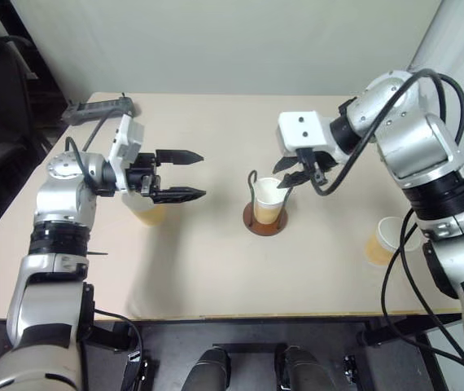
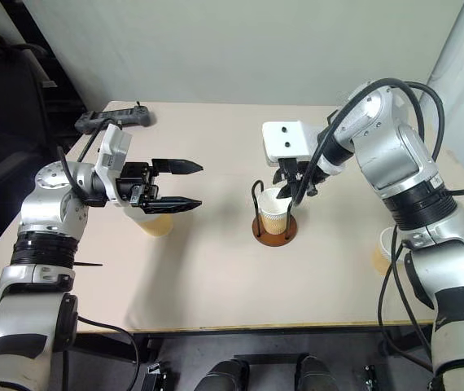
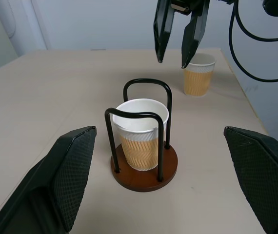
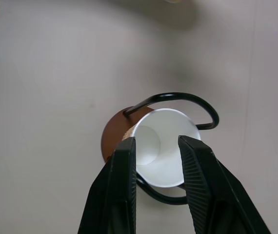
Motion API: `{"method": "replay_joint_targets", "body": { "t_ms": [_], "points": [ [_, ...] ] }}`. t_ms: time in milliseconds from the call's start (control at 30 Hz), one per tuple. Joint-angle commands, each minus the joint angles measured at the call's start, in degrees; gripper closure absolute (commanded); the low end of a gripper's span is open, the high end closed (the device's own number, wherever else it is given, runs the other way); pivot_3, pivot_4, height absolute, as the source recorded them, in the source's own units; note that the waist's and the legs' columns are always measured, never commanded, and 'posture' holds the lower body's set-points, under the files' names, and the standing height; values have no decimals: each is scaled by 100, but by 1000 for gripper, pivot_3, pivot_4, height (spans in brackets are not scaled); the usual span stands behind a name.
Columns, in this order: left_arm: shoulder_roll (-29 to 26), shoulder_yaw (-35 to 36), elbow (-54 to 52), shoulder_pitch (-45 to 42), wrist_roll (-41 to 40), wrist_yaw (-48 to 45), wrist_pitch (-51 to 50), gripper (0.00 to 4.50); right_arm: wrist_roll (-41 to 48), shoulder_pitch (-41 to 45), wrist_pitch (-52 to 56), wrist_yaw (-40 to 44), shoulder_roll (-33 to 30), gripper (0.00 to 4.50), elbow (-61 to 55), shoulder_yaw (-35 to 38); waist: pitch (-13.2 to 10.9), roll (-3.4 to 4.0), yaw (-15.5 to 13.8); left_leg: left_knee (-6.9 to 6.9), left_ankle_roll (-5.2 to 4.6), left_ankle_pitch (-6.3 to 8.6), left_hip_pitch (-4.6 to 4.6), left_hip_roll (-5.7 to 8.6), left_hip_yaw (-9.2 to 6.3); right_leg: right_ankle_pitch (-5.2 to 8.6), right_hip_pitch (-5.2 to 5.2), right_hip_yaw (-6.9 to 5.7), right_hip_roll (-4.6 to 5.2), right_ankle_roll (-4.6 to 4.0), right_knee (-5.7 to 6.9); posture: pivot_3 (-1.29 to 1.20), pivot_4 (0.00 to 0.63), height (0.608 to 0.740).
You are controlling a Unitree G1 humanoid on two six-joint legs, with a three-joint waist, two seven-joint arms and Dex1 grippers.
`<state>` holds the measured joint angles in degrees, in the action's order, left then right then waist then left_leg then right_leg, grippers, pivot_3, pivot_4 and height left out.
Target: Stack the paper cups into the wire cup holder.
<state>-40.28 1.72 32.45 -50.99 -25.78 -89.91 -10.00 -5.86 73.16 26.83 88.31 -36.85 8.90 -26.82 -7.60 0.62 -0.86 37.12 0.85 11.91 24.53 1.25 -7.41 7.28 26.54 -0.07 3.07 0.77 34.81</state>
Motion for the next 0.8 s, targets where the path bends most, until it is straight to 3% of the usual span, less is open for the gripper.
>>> {"method": "replay_joint_targets", "body": {
  "t_ms": [33,500,800],
  "points": [
    [-32,148,-176,-42,-66,-90,-7,0,27,321,65,-118,0,3152,-23,224,0,0,0,0,0,0,0,0,0,0,1,0,0,0,1,0,150,740],
    [-220,82,8,-163,89,-197,18,0,453,604,642,-285,21,3152,-286,567,0,0,0,0,1,0,3,1,0,0,2,0,1,0,-1,0,150,740],
    [-1104,-1003,705,-325,996,-259,1240,0,959,734,862,-385,114,3152,-373,863,0,0,4,-4,3,2,6,1,-2,10,8,0,0,-15,0,0,150,740]
  ]
}}
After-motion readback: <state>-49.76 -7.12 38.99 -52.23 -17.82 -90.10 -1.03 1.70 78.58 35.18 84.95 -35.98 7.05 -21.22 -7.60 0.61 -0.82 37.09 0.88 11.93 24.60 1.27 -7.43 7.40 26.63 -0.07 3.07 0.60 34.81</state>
